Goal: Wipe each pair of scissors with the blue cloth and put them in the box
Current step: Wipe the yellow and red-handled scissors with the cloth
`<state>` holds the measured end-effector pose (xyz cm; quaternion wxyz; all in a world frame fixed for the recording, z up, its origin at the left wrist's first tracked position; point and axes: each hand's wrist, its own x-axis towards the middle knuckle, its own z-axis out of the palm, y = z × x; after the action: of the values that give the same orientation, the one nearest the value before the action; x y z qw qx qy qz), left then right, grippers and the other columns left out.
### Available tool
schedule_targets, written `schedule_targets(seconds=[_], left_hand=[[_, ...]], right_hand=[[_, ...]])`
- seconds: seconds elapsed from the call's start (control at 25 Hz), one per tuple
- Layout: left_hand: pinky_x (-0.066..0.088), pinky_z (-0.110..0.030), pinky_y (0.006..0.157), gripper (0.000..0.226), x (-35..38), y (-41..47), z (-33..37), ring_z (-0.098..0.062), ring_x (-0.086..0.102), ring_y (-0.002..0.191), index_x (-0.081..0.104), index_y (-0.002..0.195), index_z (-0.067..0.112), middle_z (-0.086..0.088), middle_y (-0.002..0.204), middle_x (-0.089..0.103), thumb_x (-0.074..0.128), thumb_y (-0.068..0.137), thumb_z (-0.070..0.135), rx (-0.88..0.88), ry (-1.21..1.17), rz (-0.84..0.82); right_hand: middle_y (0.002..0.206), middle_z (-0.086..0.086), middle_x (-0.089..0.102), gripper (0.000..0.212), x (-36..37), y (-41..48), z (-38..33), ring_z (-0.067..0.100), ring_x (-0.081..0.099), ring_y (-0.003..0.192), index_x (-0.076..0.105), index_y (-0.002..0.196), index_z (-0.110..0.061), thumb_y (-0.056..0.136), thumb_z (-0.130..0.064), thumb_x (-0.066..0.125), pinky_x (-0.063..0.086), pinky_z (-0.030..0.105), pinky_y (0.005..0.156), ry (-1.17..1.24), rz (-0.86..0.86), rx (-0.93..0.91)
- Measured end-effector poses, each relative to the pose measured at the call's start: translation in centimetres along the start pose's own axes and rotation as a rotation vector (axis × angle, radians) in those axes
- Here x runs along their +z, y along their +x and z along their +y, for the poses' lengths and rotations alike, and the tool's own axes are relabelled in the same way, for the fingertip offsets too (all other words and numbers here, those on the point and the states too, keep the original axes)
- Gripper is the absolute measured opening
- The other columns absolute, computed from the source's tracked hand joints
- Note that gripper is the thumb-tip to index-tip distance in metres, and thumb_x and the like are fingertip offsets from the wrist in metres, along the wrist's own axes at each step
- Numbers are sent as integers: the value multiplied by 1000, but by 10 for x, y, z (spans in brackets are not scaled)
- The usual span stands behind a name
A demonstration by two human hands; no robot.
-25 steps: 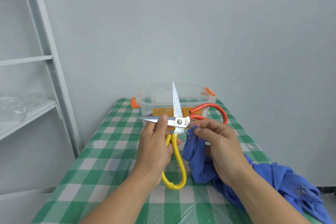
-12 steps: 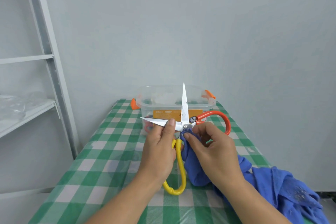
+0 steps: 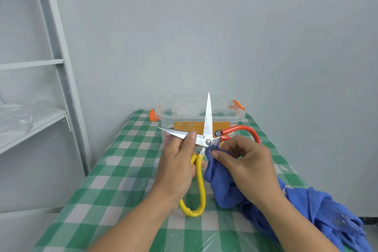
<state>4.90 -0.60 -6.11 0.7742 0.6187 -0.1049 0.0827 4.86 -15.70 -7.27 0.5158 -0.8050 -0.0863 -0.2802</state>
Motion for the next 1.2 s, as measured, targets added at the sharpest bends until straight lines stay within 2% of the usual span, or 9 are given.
schedule_targets(seconds=[0.08, 0.16, 0.36, 0.52, 0.6, 0.72, 0.8, 0.96, 1.2], left_hand=[[31, -10, 34, 23, -2, 1, 6, -2, 41, 33, 56, 85, 17, -27, 98, 61, 47, 104, 25, -16, -4, 31], [31, -9, 33, 25, -2, 2, 12, -1, 41, 31, 55, 81, 18, -35, 107, 60, 47, 104, 26, -33, 8, 34], [32, -10, 34, 25, -7, 6, 9, -6, 52, 43, 62, 90, 12, -31, 108, 61, 47, 104, 27, -26, 102, 4], [39, -12, 39, 25, -12, 11, 5, -31, 58, 73, 66, 90, 12, -27, 115, 58, 49, 104, 24, 3, 153, -15], [43, -13, 43, 26, -15, 14, 2, -33, 58, 74, 66, 87, 11, -27, 111, 53, 51, 103, 25, 2, 215, -39], [45, -16, 46, 29, -16, 13, 1, -30, 60, 66, 63, 81, 11, -17, 92, 49, 53, 103, 26, -12, 297, -91], [47, -19, 47, 31, -16, 13, 1, -24, 62, 61, 60, 76, 13, -8, 76, 51, 53, 102, 28, -31, 329, -115], [43, -17, 46, 34, -16, 12, 1, -24, 64, 60, 58, 71, 16, -3, 64, 50, 54, 101, 30, -50, 362, -108], [42, -17, 45, 32, -16, 12, -1, -28, 63, 61, 58, 75, 13, -7, 65, 48, 54, 101, 30, -53, 373, -111]], right_hand=[[61, -1, 65, 24, -5, 2, 2, 9, 56, 58, 65, 64, -19, 78, -13, 83, 47, 29, 60, 68, 31, 45], [66, 7, 65, 23, -8, 3, 0, 16, 58, 61, 64, 67, -17, 81, -10, 81, 49, 34, 60, 181, 56, 34], [75, -6, 69, 22, -11, 3, -6, 9, 60, 67, 68, 78, -20, 87, -1, 73, 50, 25, 65, 221, 71, -67], [85, -11, 66, 24, -18, 10, 2, 22, 62, 81, 69, 85, -31, 90, -7, 70, 54, 41, 73, 156, 132, -123], [88, -15, 65, 27, -18, 11, 2, 18, 61, 88, 69, 87, -34, 90, -7, 68, 54, 42, 76, 157, 101, -140], [95, -16, 65, 20, -17, 10, -2, 15, 61, 96, 66, 87, -37, 88, -16, 64, 51, 29, 75, 88, -7, -187], [94, -14, 63, 22, -15, 10, 1, 13, 61, 94, 66, 87, -32, 93, -11, 64, 51, 26, 76, -48, -80, -225], [92, -22, 66, 23, -11, 8, 2, 4, 63, 90, 62, 89, -33, 92, -10, 65, 50, 24, 81, -113, -82, -109], [75, -9, 68, 14, -10, 10, 2, 16, 63, 73, 66, 79, -24, 85, -27, 78, 54, 42, 71, -28, -57, -9]])
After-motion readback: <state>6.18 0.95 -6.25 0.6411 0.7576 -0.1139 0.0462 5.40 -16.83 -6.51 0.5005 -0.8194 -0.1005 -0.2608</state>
